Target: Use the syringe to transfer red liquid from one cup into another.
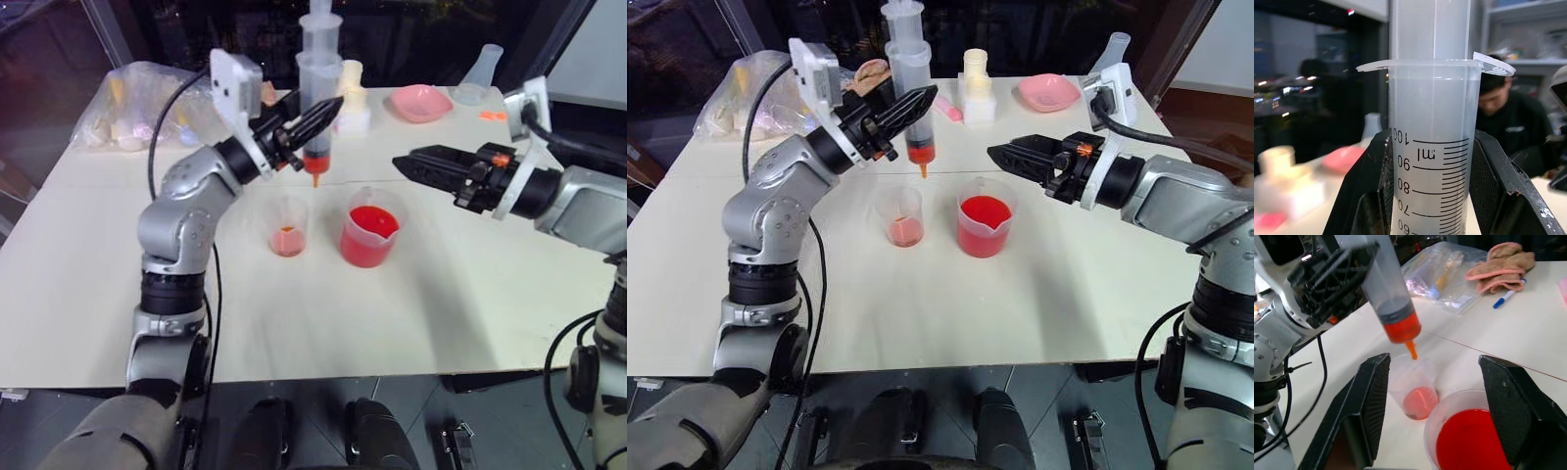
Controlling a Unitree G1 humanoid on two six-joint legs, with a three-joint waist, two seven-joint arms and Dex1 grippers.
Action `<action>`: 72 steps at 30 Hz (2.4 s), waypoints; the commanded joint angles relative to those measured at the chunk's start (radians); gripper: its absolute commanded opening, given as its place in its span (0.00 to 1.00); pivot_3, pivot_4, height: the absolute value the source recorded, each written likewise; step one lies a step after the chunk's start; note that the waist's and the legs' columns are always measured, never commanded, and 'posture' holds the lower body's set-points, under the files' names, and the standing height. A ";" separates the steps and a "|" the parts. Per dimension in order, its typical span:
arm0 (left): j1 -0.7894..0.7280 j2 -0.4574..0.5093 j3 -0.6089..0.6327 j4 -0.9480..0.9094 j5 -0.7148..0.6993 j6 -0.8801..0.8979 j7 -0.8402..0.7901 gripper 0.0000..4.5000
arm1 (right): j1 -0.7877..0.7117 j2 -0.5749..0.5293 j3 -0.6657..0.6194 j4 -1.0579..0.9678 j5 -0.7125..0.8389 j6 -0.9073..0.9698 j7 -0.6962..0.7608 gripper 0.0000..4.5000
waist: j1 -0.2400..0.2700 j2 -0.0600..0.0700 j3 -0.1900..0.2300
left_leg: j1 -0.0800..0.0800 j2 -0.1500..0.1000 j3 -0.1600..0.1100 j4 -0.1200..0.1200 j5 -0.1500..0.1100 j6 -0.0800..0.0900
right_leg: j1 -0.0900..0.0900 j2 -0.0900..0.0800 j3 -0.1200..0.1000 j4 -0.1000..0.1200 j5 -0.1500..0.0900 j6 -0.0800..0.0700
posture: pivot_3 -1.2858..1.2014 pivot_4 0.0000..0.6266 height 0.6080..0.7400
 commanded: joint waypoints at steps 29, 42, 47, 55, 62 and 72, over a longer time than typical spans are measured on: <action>0.293 -0.048 -0.143 -0.111 0.307 -0.377 0.166 0.34 | -0.230 0.063 0.064 0.088 0.010 0.075 0.097 0.65 | 0.001 0.000 0.000 | 0.000 0.000 0.000 0.000 0.000 0.000 | 0.000 -0.001 0.000 -0.001 0.000 0.000 | 0.52 0.24 1.00; 0.305 -0.049 -0.155 -0.119 0.300 -0.362 0.157 0.34 | -0.305 0.164 0.089 0.118 -0.085 -0.006 0.110 0.65 | 0.001 0.000 0.000 | 0.000 0.000 0.000 0.000 0.000 0.000 | 0.000 -0.001 0.000 -0.001 0.000 0.000 | 0.52 0.24 1.00; 0.296 -0.042 -0.150 -0.108 0.298 -0.363 0.151 0.34 | -0.317 0.199 0.096 0.103 -0.084 -0.002 0.112 0.65 | 0.000 0.000 0.000 | 0.000 0.000 0.000 -0.001 0.000 0.000 | 0.000 -0.001 0.000 -0.001 0.000 0.000 | 0.52 0.24 1.00; 0.293 -0.046 -0.148 -0.105 0.297 -0.362 0.157 0.34 | -0.336 0.257 0.117 0.102 -0.103 -0.015 0.104 0.65 | -0.001 0.000 0.000 | 0.000 0.000 0.000 -0.001 0.000 0.000 | 0.000 -0.001 0.000 -0.001 0.000 0.000 | 0.52 0.24 1.00; 0.306 -0.044 -0.149 -0.119 0.294 -0.357 0.155 0.34 | -0.346 0.294 0.129 0.109 -0.127 -0.016 0.099 0.65 | -0.001 0.000 0.000 | 0.000 0.000 0.000 -0.001 0.000 0.000 | 0.000 -0.001 0.000 -0.001 0.000 0.000 | 0.52 0.24 1.00; 0.296 -0.049 -0.149 -0.121 0.293 -0.346 0.159 0.34 | -0.355 0.340 0.186 0.111 -0.208 -0.045 0.135 0.65 | -0.002 0.000 0.000 | 0.000 0.000 0.000 -0.001 0.000 0.000 | 0.000 -0.001 -0.001 -0.001 0.000 0.000 | 0.52 0.24 1.00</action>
